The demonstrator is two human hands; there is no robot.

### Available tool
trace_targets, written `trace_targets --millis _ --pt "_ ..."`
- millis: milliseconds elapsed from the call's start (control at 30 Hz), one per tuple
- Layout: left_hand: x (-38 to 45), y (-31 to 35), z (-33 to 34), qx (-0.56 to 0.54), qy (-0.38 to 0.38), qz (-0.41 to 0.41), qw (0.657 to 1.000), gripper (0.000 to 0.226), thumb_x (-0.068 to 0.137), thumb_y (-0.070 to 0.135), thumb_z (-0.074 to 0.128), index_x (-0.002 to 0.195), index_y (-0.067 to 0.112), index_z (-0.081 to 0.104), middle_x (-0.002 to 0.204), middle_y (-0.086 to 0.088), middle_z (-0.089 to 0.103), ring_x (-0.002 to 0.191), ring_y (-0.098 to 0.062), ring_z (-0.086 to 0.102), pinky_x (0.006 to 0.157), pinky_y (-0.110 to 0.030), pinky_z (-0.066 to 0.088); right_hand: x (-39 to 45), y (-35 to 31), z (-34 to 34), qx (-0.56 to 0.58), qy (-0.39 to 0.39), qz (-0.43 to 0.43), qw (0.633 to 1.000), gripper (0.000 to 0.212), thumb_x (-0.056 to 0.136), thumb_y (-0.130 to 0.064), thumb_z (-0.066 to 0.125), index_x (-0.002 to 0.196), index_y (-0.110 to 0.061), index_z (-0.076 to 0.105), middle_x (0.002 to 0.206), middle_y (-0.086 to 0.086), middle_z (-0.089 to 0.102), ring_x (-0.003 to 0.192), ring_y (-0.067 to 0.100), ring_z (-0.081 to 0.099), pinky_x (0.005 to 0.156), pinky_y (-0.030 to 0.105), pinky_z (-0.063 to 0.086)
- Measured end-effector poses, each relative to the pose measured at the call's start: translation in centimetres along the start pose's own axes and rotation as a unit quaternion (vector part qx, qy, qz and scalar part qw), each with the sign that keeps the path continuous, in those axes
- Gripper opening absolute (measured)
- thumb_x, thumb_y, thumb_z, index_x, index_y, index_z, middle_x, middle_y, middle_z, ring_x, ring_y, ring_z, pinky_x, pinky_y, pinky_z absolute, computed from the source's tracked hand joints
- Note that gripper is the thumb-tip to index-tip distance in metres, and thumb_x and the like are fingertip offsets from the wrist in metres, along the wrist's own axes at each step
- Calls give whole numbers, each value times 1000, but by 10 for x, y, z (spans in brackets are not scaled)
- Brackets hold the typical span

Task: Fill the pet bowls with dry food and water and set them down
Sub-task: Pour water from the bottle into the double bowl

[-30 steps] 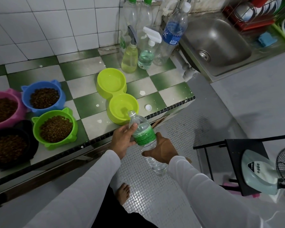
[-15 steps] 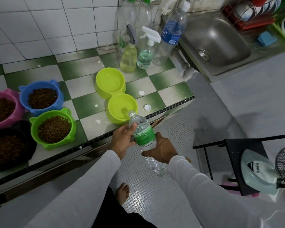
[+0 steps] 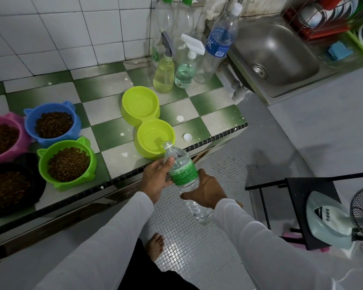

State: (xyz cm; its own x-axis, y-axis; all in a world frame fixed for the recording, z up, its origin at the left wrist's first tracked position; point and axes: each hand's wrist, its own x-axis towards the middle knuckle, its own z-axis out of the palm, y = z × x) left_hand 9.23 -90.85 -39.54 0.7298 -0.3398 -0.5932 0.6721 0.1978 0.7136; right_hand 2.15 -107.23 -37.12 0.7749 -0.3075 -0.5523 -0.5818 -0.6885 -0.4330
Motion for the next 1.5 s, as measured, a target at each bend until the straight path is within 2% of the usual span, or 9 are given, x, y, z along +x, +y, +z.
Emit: trace_targets --millis 333,567,900,1133,1500 --pt "2 -5 -2 -1 -1 0 1000 42 94 42 73 126 15 71 118 -8 76 108 -29 74 92 -53 60 -2 0 -1 -11 1 -4 1000 75 61 -49 89 120 -22 50 98 -8 59 91 17 62 82 32 53" --pt "2 -5 -2 -1 2 0 1000 41 94 41 72 126 15 71 117 -8 76 108 -28 74 92 -53 60 0 0 0 -7 -3 -5 1000 78 61 -48 90 122 -22 50 100 -9 59 91 16 61 84 33 54" --pt "0 -2 -5 -7 -2 -1 1000 39 95 39 71 126 15 70 117 -8 77 108 -27 74 91 -51 61 1 -3 0 -8 -9 4 1000 78 59 -50 90 121 -25 49 100 -9 59 90 15 60 79 31 50" --pt "2 -2 -5 -6 1 1 1000 38 95 40 71 125 17 72 117 -7 77 108 -28 74 89 -49 62 3 -3 -1 -9 -9 -2 1000 72 61 -48 90 115 -27 48 96 -10 59 88 15 60 79 31 50" --pt "2 -2 -5 -6 -2 2 1000 39 95 39 71 125 14 71 117 -8 77 108 -29 74 92 -53 60 3 -3 -2 -26 -14 0 1000 78 61 -51 89 121 -22 49 101 -7 59 95 19 63 85 34 54"
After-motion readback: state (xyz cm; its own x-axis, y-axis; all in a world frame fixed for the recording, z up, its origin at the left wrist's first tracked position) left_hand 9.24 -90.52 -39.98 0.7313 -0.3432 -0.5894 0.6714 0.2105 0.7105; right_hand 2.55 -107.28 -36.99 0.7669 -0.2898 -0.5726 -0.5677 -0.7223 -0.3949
